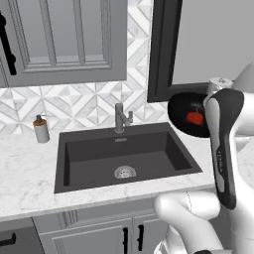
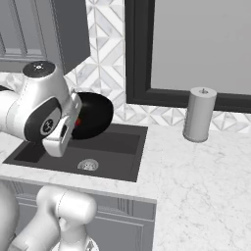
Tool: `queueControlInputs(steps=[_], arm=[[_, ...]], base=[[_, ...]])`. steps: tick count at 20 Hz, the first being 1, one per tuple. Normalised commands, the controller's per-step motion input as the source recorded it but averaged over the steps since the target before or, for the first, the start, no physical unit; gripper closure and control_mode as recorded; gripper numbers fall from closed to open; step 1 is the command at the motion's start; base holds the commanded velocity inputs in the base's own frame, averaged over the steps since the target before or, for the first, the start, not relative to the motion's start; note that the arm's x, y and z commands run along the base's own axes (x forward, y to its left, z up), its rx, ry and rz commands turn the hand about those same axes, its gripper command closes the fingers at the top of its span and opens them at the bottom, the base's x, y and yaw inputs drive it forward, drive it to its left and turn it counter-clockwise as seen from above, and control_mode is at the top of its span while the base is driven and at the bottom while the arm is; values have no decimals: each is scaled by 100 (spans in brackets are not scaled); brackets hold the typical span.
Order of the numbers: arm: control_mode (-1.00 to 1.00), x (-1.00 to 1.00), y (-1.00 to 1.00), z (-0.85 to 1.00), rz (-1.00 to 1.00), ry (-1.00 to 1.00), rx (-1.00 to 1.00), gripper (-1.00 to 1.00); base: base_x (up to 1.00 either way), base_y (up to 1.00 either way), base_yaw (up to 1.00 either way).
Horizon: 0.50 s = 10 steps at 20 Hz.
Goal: Pick the bell pepper from the sink and place it in the bowl. Then pick the bowl and place it in the microwave. Then close the microwave door and press the start button.
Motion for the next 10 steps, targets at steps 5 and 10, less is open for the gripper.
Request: queueControlInputs(steps=[5,10], arm=[[-100,0,32,-1,9,-8,-28,100],[100,0,9,-1,-1,-4,-7,100]], base=[[0,0,0],[-20,3,-1]])
